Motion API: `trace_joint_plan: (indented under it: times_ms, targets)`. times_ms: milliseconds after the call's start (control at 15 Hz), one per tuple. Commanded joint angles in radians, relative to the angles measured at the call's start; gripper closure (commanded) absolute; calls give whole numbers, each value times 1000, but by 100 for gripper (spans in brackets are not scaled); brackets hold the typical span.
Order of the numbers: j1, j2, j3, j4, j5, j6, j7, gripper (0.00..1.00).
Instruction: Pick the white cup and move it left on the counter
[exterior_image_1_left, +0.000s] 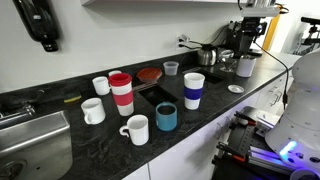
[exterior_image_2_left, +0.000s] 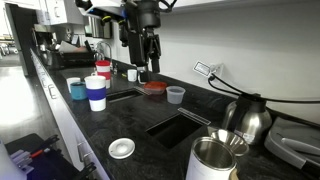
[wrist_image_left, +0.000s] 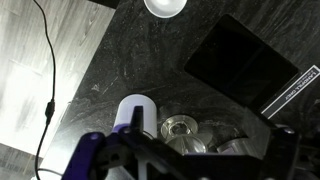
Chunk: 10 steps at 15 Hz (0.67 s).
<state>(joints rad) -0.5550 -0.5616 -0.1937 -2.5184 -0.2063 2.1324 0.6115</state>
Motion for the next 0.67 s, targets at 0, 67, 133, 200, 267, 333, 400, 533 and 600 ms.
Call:
trace_joint_plan:
  times_ms: [0, 67, 133, 200, 267, 333, 400, 533, 600]
  targets:
    - [3, 22, -4, 12, -11, -22, -27, 0]
    - [7, 26, -9, 14, -14, -31, -53, 0]
    - [10, 33, -16, 16, -15, -34, -79, 0]
    - [11, 46, -22, 22, -13, -32, -102, 0]
    - [13, 63, -29, 31, -9, -36, -131, 0]
    - [16, 79, -38, 38, -5, -37, -163, 0]
    - [21, 99, -49, 46, -4, -33, -198, 0]
    - [31, 158, -69, 73, -8, -47, -268, 0]
    - [30, 199, -77, 89, -21, -34, -285, 0]
